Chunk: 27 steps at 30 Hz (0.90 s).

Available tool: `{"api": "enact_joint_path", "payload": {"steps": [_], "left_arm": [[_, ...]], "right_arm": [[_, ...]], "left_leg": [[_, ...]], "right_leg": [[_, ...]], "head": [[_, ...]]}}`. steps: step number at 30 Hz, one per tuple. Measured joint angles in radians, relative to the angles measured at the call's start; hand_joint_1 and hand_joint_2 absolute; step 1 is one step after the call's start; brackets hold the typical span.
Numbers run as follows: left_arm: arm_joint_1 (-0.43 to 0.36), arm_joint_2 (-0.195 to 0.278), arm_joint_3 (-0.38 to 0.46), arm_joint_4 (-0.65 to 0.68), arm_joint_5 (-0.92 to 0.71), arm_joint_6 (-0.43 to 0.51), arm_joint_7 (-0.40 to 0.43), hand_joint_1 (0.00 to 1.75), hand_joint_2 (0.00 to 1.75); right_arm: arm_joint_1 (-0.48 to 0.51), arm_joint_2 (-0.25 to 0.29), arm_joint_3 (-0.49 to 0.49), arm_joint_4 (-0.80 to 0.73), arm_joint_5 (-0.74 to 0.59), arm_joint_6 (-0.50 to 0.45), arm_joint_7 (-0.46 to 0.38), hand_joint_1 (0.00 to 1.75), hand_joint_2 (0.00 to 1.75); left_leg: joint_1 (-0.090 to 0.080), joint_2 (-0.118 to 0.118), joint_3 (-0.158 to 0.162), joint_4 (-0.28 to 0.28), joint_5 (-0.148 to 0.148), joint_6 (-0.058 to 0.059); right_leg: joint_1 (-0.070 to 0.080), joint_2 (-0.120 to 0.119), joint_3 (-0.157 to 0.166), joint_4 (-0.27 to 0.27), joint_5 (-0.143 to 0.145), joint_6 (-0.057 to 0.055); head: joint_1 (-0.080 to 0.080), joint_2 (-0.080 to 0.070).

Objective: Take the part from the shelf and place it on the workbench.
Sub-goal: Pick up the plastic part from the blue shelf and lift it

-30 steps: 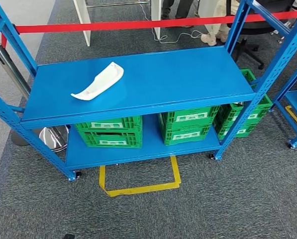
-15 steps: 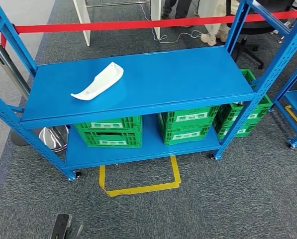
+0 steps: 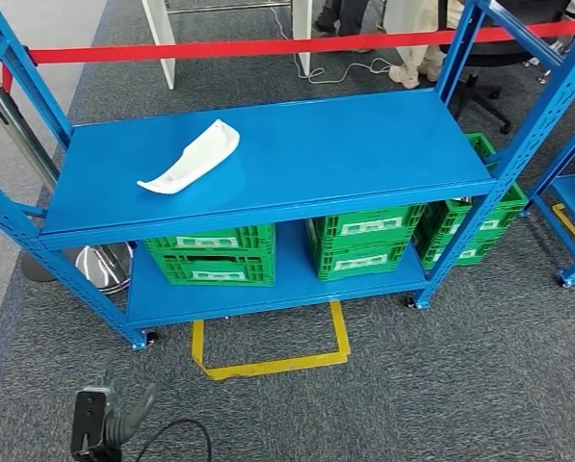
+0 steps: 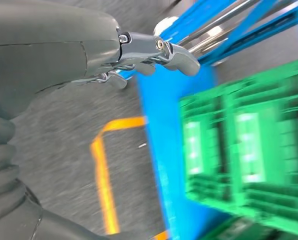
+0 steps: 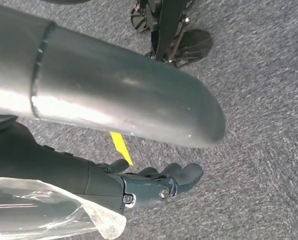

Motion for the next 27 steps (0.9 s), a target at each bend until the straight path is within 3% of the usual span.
{"api": "enact_joint_path", "payload": {"steps": [2, 6, 13, 21, 26, 27], "left_arm": [[0.009, 0.002, -0.015, -0.059, -0.004, 0.013, -0.014, 0.00, 1.75], [0.024, 0.016, -0.051, -0.167, -0.009, 0.041, -0.040, 0.00, 1.75], [0.034, 0.098, -0.148, -0.373, -0.031, 0.094, -0.077, 0.00, 1.75], [0.004, 0.238, -0.269, -0.571, -0.111, 0.165, -0.091, 0.00, 1.75], [-0.024, 0.336, -0.325, -0.660, -0.191, 0.206, -0.078, 0.00, 1.75], [-0.027, 0.357, -0.332, -0.674, -0.210, 0.210, -0.070, 0.00, 1.75]], "right_arm": [[-0.005, 0.000, -0.021, 0.006, 0.029, -0.006, 0.000, 0.00, 0.00], [-0.013, 0.000, -0.053, 0.017, 0.082, -0.016, 0.003, 0.00, 1.75], [-0.026, 0.000, -0.085, 0.033, 0.170, -0.027, 0.062, 0.00, 1.75], [-0.042, 0.000, -0.114, 0.055, 0.262, -0.019, 0.151, 0.00, 1.75], [-0.047, 0.000, -0.117, 0.060, 0.324, -0.029, 0.162, 0.00, 1.75], [-0.047, 0.000, -0.116, 0.062, 0.337, -0.034, 0.156, 0.00, 1.31]], "left_leg": [[0.000, 0.000, 0.000, 0.000, 0.000, 0.000], [0.000, 0.000, 0.000, 0.000, 0.000, 0.000], [0.000, 0.000, 0.000, 0.000, 0.000, 0.000], [0.000, 0.000, 0.000, 0.000, 0.000, 0.000], [0.000, 0.000, 0.000, 0.000, 0.000, 0.000], [0.000, 0.000, 0.000, 0.000, 0.000, 0.000]], "right_leg": [[0.000, 0.000, 0.000, 0.000, 0.000, 0.000], [0.000, 0.000, 0.000, 0.000, 0.000, 0.000], [0.000, 0.000, 0.000, 0.000, 0.000, 0.000], [0.000, 0.000, 0.000, 0.000, 0.000, 0.000], [0.000, 0.000, 0.000, 0.000, 0.000, 0.000], [0.000, 0.000, 0.000, 0.000, 0.000, 0.000]], "head": [[0.000, 0.000], [0.000, 0.000], [0.000, 0.000], [0.000, 0.000], [0.000, 0.000], [0.000, 0.000]]}}
